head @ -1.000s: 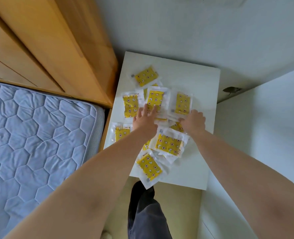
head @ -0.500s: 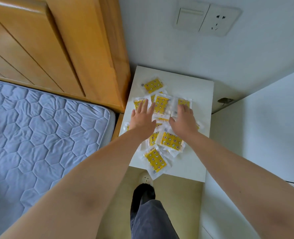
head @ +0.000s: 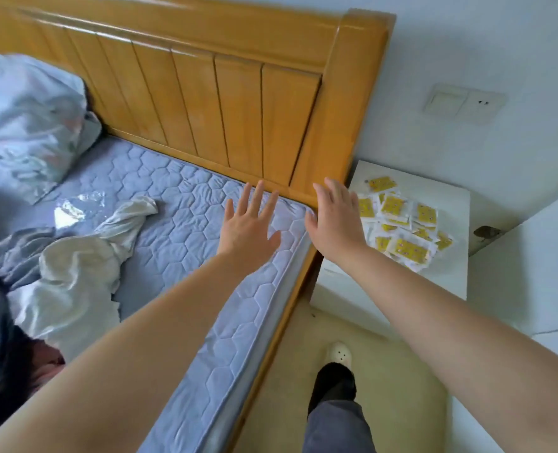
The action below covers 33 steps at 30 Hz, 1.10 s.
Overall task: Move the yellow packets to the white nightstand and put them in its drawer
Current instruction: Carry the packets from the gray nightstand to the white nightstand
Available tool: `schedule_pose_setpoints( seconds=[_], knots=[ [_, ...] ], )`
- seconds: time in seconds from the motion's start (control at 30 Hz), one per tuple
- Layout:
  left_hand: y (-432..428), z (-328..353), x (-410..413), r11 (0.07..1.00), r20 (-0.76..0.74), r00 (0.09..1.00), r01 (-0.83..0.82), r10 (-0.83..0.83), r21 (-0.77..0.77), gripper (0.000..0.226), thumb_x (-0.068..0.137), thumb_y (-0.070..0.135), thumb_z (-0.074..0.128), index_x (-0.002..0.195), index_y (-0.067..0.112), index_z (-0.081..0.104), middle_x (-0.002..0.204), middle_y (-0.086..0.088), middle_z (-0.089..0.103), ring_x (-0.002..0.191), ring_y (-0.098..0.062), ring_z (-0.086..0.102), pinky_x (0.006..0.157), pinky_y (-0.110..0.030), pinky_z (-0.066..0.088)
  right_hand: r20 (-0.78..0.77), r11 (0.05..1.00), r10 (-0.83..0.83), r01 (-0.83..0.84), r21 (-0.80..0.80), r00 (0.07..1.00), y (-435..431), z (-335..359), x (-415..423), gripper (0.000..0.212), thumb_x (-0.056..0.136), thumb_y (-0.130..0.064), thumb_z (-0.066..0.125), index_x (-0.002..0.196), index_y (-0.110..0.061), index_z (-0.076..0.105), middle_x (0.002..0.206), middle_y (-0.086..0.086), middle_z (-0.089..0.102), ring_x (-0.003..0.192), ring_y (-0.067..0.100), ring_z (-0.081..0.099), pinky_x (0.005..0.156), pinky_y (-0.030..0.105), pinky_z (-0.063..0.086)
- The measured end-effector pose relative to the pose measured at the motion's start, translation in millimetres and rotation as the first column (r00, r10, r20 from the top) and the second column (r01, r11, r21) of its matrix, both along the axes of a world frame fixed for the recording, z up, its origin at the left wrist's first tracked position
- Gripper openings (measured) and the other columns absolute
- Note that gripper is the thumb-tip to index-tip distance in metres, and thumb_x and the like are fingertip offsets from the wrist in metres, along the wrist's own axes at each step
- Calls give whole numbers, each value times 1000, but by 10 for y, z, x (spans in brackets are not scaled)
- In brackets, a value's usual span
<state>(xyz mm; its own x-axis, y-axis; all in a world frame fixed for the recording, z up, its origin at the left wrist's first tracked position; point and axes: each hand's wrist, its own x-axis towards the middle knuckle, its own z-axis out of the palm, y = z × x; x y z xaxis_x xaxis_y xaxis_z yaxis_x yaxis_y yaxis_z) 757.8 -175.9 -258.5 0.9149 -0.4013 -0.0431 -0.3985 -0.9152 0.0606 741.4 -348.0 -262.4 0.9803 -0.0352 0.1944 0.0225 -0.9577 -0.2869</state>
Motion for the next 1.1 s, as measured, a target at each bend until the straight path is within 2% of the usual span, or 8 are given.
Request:
schedule_pose_setpoints(
  seconds=[0.17,0.3,0.4,0.57,0.7,0.83,1.0,1.1],
  knots=[
    [1290,613,-765,980,146,969,-199,198,-10,73,95,49,37,153,23,0,161,-3,-11,147,-25,-14,118,-50,-1,102,978,209,-205,-43,973,1256,578,-451,57,95,-32,47,144,-6,32,153,15,24,144,30,17,113,54,13],
    [2149,1046,-1299,928,237,899,-372,368,-30,74,95,52,37,153,26,0,161,-2,-12,147,-25,-15,118,-52,-2,220,917,397,-379,-120,891,2165,977,-697,54,92,-29,53,138,-2,41,148,20,34,139,36,28,109,59,20],
    [2685,1258,-1651,856,308,809,-515,501,-39,75,95,55,35,153,29,-5,160,-1,-17,146,-24,-19,117,-51,-7,263,851,524,-489,-191,810,2802,1168,-813,57,85,-26,61,133,0,46,143,22,41,134,38,37,103,62,29],
    [3363,1453,-2351,695,339,627,-707,701,-129,74,95,56,32,151,33,-10,158,2,-22,144,-22,-24,114,-50,-12,293,730,683,-629,-268,669,3740,1367,-1193,64,80,-29,66,134,0,45,145,24,39,135,40,37,102,65,29],
    [3925,1565,-3055,595,407,516,-799,754,-89,74,95,58,25,150,32,-15,159,-1,-22,145,-26,-22,115,-54,-9,323,649,757,-710,-273,567,4452,1499,-1746,70,82,-35,64,139,-6,34,149,22,33,138,38,32,105,64,26],
    [4558,1642,-3980,484,447,403,-871,799,-81,75,94,61,22,149,30,-19,158,-3,-23,145,-28,-22,113,-55,-9,355,557,816,-786,-269,457,5189,1629,-2491,74,81,-33,66,140,-9,29,150,21,32,139,39,30,108,64,20],
    [5454,1724,-5405,389,506,296,-917,810,-85,76,93,58,29,151,28,-10,161,-5,-10,147,-30,-11,114,-59,0,382,500,842,-818,-284,382,6231,1717,-3774,72,79,-38,68,138,-8,38,149,19,35,138,38,33,109,61,15],
    [5997,1787,-6423,339,508,248,-936,825,-93,75,93,55,35,153,26,2,161,-6,-2,148,-31,-4,112,-61,5,400,453,857,-844,-287,324,6885,1787,-4746,70,80,-34,68,138,-6,41,148,20,36,138,38,33,108,63,21]
  ],
)
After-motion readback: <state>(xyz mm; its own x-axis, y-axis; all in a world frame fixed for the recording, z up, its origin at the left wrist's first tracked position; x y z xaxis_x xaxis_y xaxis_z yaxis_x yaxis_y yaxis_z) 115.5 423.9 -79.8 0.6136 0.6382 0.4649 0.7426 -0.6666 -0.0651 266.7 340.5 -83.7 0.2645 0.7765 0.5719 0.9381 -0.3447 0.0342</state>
